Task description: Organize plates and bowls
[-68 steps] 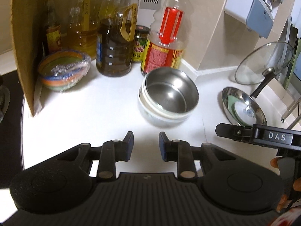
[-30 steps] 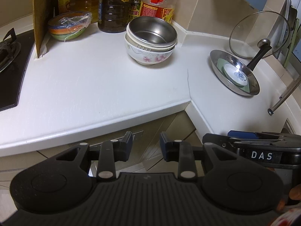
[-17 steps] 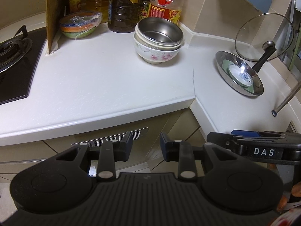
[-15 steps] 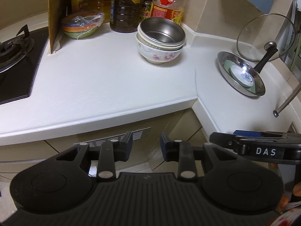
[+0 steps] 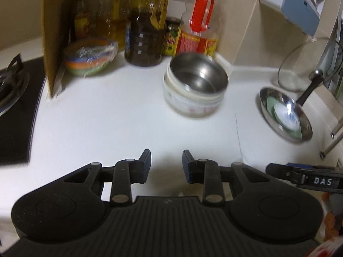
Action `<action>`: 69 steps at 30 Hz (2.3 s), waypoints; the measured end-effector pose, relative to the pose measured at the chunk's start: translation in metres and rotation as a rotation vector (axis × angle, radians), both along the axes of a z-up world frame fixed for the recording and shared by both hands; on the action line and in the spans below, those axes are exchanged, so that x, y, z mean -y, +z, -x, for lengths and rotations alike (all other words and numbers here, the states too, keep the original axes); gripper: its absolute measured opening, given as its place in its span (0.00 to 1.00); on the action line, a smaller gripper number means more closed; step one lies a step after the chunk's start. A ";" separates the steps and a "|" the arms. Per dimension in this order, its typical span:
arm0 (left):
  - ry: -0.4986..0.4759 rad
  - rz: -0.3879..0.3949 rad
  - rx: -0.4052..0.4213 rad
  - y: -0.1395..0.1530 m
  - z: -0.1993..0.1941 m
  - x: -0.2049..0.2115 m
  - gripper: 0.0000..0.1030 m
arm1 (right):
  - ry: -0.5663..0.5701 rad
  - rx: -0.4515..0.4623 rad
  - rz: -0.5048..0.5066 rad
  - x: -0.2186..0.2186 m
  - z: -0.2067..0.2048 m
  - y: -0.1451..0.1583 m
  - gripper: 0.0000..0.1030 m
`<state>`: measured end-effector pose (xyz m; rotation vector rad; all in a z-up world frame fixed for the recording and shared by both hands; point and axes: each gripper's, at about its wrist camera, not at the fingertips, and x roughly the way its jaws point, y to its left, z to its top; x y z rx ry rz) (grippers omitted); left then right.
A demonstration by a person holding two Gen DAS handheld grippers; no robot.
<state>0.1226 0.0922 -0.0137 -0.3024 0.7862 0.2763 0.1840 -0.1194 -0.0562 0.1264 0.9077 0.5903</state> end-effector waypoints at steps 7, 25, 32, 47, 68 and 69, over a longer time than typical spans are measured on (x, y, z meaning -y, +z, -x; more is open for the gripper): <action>-0.064 -0.016 0.081 0.013 -0.057 -0.040 0.27 | -0.101 0.034 -0.113 -0.021 -0.050 0.014 0.69; -0.228 0.017 0.113 0.001 -0.142 -0.089 0.23 | -0.221 0.051 -0.379 -0.070 -0.125 0.002 0.15; -0.206 0.064 0.091 -0.009 -0.146 -0.092 0.21 | -0.185 0.013 -0.388 -0.073 -0.133 -0.002 0.14; -0.174 0.105 0.033 -0.016 -0.152 -0.083 0.13 | -0.140 -0.068 -0.382 -0.073 -0.144 -0.006 0.14; -0.162 0.091 -0.009 -0.017 -0.162 -0.084 0.12 | -0.206 -0.230 -0.296 -0.082 -0.161 0.012 0.15; -0.157 0.088 -0.011 -0.017 -0.162 -0.084 0.12 | -0.190 -0.210 -0.276 -0.084 -0.159 0.014 0.15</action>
